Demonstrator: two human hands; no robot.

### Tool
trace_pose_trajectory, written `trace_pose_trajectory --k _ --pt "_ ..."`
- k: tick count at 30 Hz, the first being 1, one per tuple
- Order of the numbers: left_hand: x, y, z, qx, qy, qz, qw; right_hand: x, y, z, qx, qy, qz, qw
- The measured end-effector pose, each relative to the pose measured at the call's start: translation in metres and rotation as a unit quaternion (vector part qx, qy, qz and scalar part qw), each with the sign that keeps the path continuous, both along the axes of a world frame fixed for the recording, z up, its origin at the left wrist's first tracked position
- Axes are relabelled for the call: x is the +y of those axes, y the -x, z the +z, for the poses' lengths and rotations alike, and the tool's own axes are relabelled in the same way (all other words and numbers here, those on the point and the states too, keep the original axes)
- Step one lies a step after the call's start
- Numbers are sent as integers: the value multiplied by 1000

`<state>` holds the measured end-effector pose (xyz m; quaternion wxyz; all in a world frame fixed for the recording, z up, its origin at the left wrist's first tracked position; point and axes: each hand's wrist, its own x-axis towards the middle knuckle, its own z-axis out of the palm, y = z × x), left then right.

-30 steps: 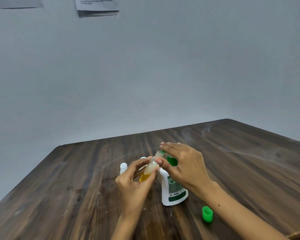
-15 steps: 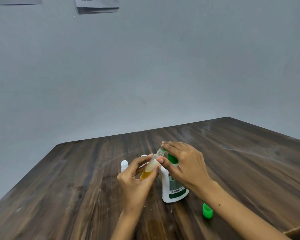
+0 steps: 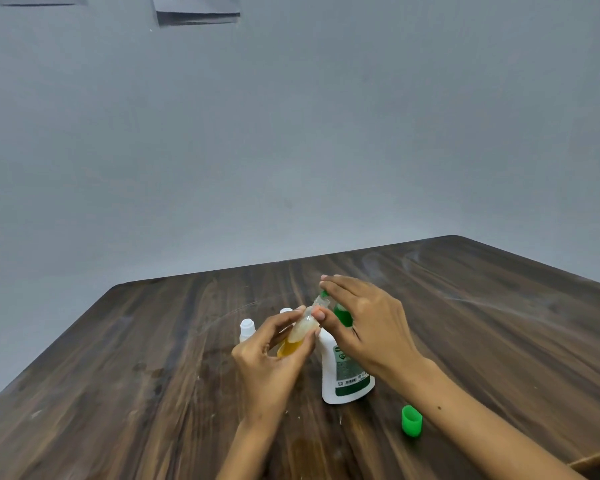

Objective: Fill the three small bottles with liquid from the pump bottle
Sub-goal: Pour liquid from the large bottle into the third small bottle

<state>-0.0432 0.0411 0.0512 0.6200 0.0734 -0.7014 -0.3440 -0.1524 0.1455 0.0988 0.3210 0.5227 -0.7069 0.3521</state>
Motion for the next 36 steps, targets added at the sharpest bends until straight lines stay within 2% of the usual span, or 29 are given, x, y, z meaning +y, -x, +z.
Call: trace_pose_trajectory --k 17,36 --pt "-1 -1 -1 -8 -5 -3 1000 -2 0 -12 -15 36 -2 999" --pt "-1 -1 0 -13 3 11 1000 -2 0 -10 -7 30 -9 999"
